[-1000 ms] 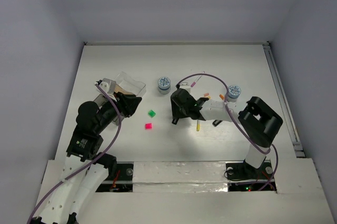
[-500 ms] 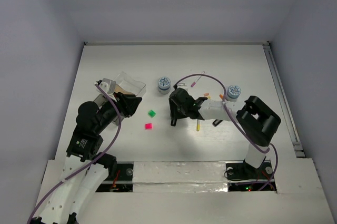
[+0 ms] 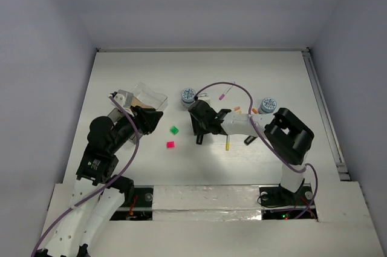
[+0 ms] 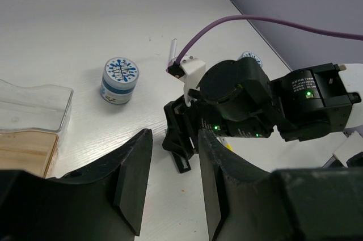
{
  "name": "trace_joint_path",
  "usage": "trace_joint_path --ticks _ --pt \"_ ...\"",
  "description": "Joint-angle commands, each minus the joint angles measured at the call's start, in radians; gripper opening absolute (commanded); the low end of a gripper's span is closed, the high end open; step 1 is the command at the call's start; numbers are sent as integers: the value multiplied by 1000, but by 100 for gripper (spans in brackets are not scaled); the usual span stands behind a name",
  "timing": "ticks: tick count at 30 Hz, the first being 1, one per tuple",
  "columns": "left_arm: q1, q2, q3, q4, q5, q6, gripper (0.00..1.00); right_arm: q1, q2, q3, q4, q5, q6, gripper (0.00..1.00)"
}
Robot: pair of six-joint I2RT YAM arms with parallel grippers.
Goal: Sort the stationery into containers
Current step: Pick up the pen from the center of the board.
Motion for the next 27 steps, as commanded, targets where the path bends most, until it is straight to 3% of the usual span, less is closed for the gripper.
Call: trace_joint_path --ticks 1,8,13,18,23,24,27 --pt "5 1 10 47 -3 10 35 18 46 30 -90 51 -15 52" --pt "5 -38 10 45 -27 7 35 27 45 27 -103 83 29 54" --pt "5 -41 7 41 -27 6 35 27 34 9 -114 108 81 64" --pt "5 -45 6 39 -29 4 35 27 75 -1 -79 61 121 45" --pt "5 -38 4 36 -29 4 35 27 114 10 -77 59 153 37" --pt "5 -35 4 36 -26 4 35 27 115 7 -70 60 159 26" --pt "5 -22 4 36 -21 6 35 27 111 1 -51 63 164 18"
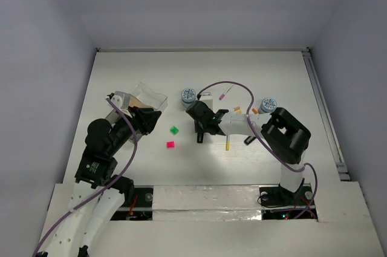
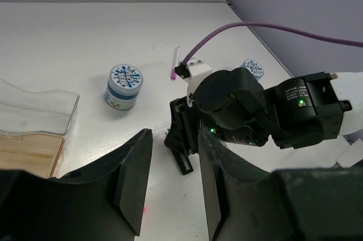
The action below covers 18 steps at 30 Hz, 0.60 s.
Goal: Sort the stationery into containers
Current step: Pick up the pen from the center of the board.
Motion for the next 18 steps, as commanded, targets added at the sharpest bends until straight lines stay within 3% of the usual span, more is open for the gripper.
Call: trace_joint_path --ticks 1,4,12,14,16,18 --pt "5 13 4 35 5 3 35 9 69 -35 -29 -30 43 12" --pt "5 21 0 41 19 -2 35 9 46 -40 1 -20 40 5" --pt "5 42 -66 93 141 -126 45 9 -127 -46 70 49 -2 2" --pt "5 35 -94 96 145 -152 60 9 -167 -72 103 35 -5 2" --pt "-4 27 -129 144 155 -199 86 9 -224 -99 124 24 -9 2" --pt "-13 27 -144 155 149 -216 92 9 -263 -113 141 19 -18 2"
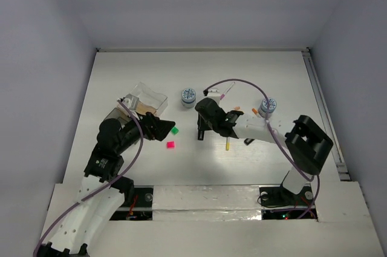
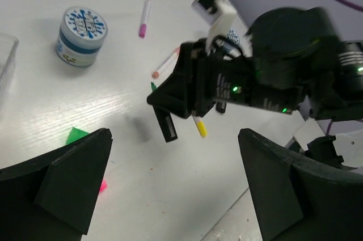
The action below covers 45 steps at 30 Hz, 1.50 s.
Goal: Sort the stationery into containers
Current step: Pick up the pen from the center of the board.
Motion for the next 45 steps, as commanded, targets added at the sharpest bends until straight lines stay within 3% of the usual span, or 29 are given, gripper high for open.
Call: trace_joint_path --ticks 1,3,4,5,16,25,40,45 --pt "-24 -2 -32 97 21 -85 93 9 -129 -20 91 6 -17 2" --pt "-42 12 -52 123 15 -108 90 9 -172 -34 111 -8 -31 2" --pt "-54 20 -73 158 7 -124 81 9 -192 -37 118 -10 -34 2" --pt "-86 38 -83 176 -2 -145 79 9 -230 -38 132 -28 -39 2" --pt "-323 208 -61 297 -209 -156 71 36 -321 -8 190 -126 -53 2" --pt "-367 290 -44 351 -269 -144 61 78 -293 5 240 -125 -45 3" --pt "-386 323 -34 376 -281 -148 29 96 -284 6 264 -126 -34 4" --pt "-395 334 -27 377 -241 -156 27 96 -281 2 275 -114 -31 3"
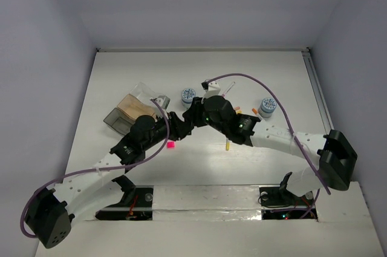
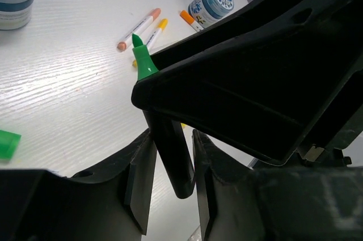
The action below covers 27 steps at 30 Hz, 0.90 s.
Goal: Sort the stationery into containers
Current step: Pick up the pen from the center of the board.
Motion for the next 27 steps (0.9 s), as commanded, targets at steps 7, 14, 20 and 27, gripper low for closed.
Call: trace_joint_path --ticks 7,14,20,27 --pt "-17 -1 52 32 38 0 32 10 -4 30 90 28 11 3" --pt "-17 -6 49 32 28 0 23 10 -19 15 101 31 14 4" --pt "-17 7 53 34 37 6 6 10 -30 5 113 34 12 4" --pt "-17 -33 76 -17 14 52 0 10 -67 -21 113 37 8 21"
